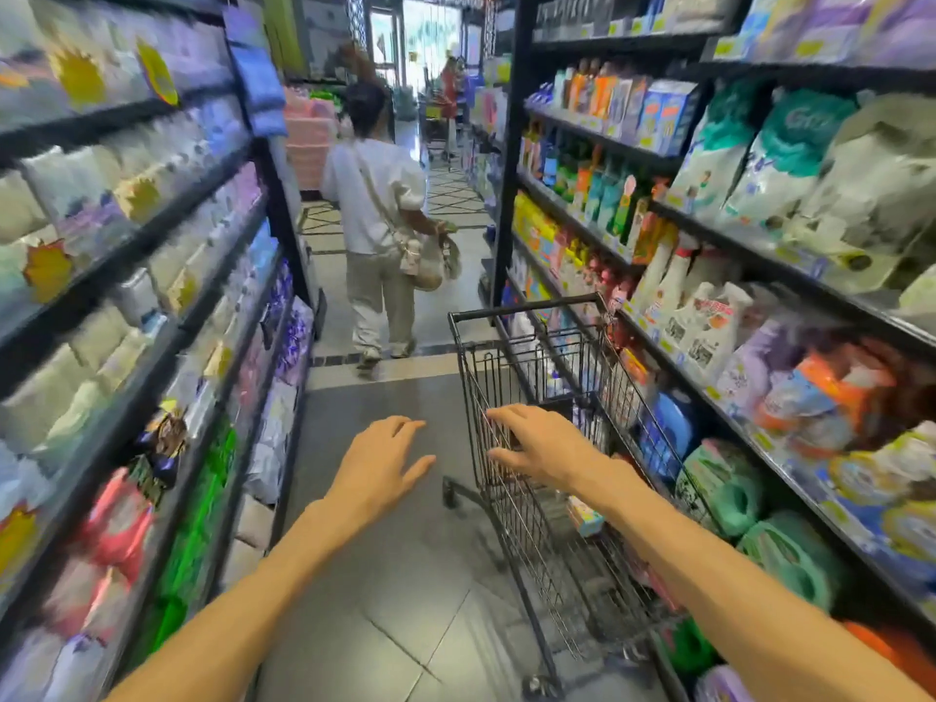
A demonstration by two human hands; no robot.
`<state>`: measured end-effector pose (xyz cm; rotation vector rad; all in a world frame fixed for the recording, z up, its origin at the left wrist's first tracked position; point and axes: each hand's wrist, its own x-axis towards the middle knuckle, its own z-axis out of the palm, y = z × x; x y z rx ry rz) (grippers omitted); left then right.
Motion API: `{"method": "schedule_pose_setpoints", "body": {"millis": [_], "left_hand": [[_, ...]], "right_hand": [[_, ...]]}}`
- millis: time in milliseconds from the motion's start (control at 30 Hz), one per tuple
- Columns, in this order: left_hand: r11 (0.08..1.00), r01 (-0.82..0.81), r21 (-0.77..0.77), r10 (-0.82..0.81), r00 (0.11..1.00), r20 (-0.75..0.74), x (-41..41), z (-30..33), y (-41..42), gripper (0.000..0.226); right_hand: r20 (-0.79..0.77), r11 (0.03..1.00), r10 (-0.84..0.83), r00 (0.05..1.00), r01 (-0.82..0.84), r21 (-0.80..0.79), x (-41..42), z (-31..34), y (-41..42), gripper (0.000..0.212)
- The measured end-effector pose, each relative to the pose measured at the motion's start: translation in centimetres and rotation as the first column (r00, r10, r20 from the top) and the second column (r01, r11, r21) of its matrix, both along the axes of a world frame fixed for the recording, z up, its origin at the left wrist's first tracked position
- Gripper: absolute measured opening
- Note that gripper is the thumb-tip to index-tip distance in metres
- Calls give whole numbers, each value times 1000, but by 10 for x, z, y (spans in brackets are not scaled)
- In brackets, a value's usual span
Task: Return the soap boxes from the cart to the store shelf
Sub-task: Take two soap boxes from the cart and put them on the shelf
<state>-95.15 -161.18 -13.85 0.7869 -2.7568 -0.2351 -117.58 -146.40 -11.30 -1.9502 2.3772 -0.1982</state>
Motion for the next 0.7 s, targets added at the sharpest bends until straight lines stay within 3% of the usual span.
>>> {"method": "schedule_pose_setpoints", "body": {"millis": [200, 367, 700], "left_hand": [[972, 236, -5, -236, 972, 8, -108, -2, -101, 59], [883, 469, -7, -468, 882, 54, -202, -8, -147, 59], [650, 754, 95, -757, 632, 166, -382, -66, -127, 57]], "right_hand": [[46, 980, -201, 979, 200, 23, -65, -9, -59, 65], [61, 910, -414, 908, 414, 18, -111, -4, -68, 64], [178, 635, -768, 614, 766, 98, -189, -54, -23, 64]]}}
